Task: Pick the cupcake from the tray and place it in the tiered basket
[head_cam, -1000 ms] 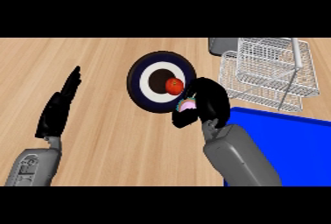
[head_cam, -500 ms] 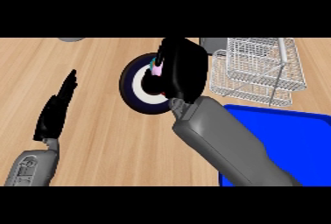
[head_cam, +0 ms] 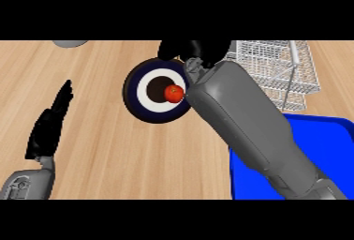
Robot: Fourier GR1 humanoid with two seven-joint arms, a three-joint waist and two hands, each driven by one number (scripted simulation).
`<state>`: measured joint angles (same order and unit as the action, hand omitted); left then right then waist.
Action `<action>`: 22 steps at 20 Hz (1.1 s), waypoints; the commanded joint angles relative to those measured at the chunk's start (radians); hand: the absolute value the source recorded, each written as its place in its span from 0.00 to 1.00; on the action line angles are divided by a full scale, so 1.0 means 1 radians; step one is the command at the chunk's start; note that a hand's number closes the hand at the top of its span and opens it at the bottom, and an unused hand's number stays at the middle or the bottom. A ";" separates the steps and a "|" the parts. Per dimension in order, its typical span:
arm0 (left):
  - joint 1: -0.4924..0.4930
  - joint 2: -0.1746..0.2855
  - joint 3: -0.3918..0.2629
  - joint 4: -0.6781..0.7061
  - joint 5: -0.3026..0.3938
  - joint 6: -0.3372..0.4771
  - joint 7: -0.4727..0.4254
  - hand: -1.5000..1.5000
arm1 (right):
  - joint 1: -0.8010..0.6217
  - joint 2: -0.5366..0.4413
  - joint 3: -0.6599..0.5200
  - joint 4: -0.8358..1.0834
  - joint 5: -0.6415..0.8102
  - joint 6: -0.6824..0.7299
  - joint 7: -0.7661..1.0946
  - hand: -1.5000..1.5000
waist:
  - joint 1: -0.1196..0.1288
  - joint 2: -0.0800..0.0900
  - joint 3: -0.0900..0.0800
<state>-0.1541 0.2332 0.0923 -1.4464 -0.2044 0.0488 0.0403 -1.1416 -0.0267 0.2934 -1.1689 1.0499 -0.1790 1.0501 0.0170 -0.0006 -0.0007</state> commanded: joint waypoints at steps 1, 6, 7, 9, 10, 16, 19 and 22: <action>0.065 -0.020 -0.010 -0.038 -0.022 0.025 -0.016 0.50 | 0.032 -0.022 -0.084 -0.024 -0.051 0.001 -0.039 1.00 | -0.009 0.000 0.001; -0.018 -0.007 0.001 -0.010 -0.007 -0.003 0.029 0.50 | -0.052 -0.091 -0.138 0.137 -0.049 0.061 -0.158 1.00 | -0.007 0.002 0.001; -0.014 0.011 0.012 -0.017 0.009 -0.029 0.037 0.50 | -0.008 -0.089 -0.105 0.130 -0.013 0.042 -0.165 1.00 | -0.009 0.001 0.001; 0.009 -0.008 -0.005 -0.051 -0.016 0.003 0.036 0.50 | -0.052 -0.158 -0.115 0.190 0.004 0.096 -0.185 1.00 | -0.004 0.001 0.001; -0.059 -0.001 0.019 0.018 -0.002 0.000 0.043 0.50 | -0.042 -0.173 -0.099 0.229 0.026 0.088 -0.209 1.00 | -0.010 0.005 0.000; 0.014 0.002 0.014 -0.035 -0.006 -0.009 0.022 0.50 | -0.056 -0.269 -0.076 0.284 0.134 0.157 -0.180 1.00 | -0.010 0.000 0.000; 0.009 -0.010 -0.002 -0.077 -0.012 -0.011 0.083 0.50 | -0.019 -0.312 -0.107 0.328 0.130 0.123 -0.268 1.00 | -0.009 0.001 0.001; 0.032 -0.022 -0.012 -0.087 -0.014 -0.016 0.080 0.50 | -0.049 -0.305 -0.149 0.337 0.106 0.149 -0.307 1.00 | -0.007 0.001 0.001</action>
<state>-0.1446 0.2291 0.1004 -1.4878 -0.2091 0.0319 0.0808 -1.1733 -0.3171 0.1743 -0.8444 1.1606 -0.0666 0.7827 0.0096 0.0020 0.0001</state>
